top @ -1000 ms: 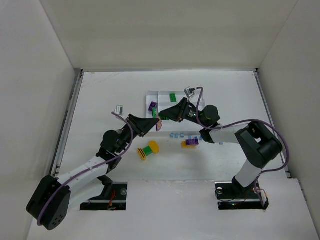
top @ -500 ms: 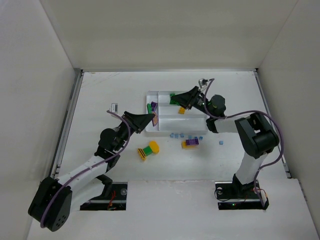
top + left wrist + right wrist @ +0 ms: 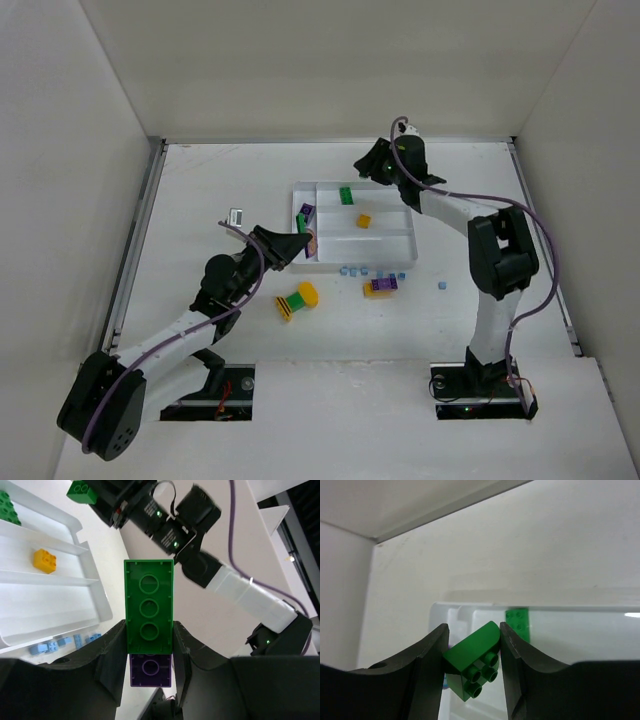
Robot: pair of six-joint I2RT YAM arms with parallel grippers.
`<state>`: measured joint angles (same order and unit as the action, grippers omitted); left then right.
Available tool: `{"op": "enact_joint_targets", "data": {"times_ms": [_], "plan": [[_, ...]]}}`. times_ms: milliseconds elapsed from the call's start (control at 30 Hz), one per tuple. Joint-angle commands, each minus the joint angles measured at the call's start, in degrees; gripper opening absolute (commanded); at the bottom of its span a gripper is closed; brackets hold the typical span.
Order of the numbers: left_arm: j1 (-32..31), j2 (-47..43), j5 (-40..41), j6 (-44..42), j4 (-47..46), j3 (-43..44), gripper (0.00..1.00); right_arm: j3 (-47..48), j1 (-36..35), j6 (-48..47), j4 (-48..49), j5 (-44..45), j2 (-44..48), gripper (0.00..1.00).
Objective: Sort the legos into containers by color
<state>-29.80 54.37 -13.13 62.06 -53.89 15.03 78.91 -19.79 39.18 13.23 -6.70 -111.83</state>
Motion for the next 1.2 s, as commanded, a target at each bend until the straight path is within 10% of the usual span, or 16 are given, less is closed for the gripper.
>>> {"op": "enact_joint_targets", "data": {"times_ms": [0, 700, 1167], "plan": [[0.05, -1.1, -0.85, -3.09, -1.13, 1.67, 0.25, 7.9, -1.61, -10.08, -14.27, 11.26, -3.73, 0.43], [-0.21, -0.76, -1.11, -3.27, -0.69, 2.11, 0.25, 5.83, -3.98, -11.93, -14.55, 19.62, -1.48, 0.75], [0.76, 1.44, 1.52, 7.1, -8.07, 2.38, 0.26, -43.38, -15.04, 11.68, 30.57, -4.71, 36.24, 0.85]]}}
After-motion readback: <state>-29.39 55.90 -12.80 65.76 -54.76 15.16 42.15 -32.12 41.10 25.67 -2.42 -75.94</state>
